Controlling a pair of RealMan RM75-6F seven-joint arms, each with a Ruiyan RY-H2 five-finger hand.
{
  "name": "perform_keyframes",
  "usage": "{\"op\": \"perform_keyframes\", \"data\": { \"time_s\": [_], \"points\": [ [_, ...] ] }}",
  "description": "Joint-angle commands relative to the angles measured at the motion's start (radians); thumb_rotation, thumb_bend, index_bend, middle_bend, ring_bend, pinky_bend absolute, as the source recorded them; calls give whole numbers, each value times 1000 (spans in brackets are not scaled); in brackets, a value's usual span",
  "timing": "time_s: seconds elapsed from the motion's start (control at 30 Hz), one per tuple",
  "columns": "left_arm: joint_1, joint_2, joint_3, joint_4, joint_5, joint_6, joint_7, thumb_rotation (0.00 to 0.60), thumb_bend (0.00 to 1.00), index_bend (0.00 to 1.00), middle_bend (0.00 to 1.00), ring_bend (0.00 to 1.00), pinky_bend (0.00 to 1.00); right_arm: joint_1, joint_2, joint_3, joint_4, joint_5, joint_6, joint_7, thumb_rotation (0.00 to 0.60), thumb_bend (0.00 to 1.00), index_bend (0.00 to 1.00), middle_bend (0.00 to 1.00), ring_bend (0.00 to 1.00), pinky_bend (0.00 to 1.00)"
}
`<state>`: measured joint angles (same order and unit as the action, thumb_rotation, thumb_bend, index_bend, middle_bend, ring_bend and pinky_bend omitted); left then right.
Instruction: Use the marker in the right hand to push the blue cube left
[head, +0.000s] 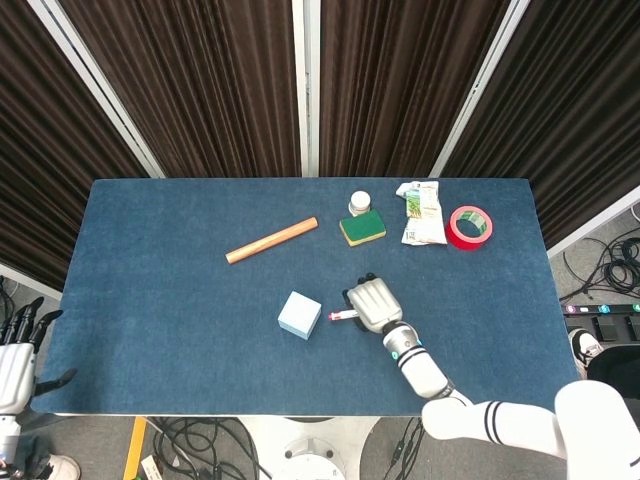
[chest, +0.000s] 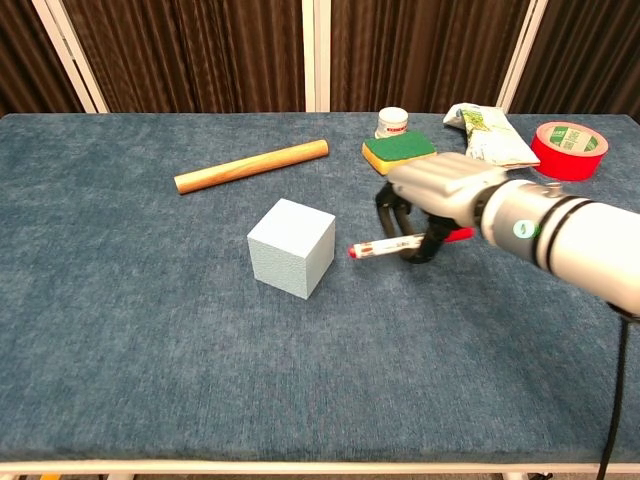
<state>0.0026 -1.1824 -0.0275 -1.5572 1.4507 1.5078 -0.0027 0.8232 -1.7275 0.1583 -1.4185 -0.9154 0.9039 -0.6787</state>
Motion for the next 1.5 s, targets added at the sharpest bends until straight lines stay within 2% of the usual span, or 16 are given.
{"op": "perform_keyframes", "data": {
  "time_s": [0.03,0.6,0.87,1.0,1.23,1.37,1.5],
  "points": [
    [3,0,1,3,-2,2,-4,600,46,235,144,64,121,32,-38,18,24,27,-4,-25,600,332,591,564,312,236],
    [9,-2,3,19,-9,-1,-19,600,46,235,144,63,121,200,-200,108,98,210,30,-199,600,333,598,564,312,228],
    [14,3,5,13,-8,4,-18,600,46,235,144,63,121,247,-230,126,110,257,42,-234,600,335,599,564,311,228],
    [16,2,4,16,-9,6,-21,600,46,235,144,63,121,222,-176,103,70,239,41,-203,600,333,600,565,312,221],
    [13,0,5,14,5,10,-23,600,46,235,144,64,121,112,13,14,-32,149,44,-87,600,333,601,561,304,217],
    [9,-2,5,11,8,6,-17,600,45,235,144,64,121,49,105,-39,-35,96,30,-1,600,333,600,556,292,217],
    [5,-3,3,6,9,2,-13,600,46,235,144,64,121,-3,159,-92,6,36,0,85,600,331,598,541,281,215]
  ]
}}
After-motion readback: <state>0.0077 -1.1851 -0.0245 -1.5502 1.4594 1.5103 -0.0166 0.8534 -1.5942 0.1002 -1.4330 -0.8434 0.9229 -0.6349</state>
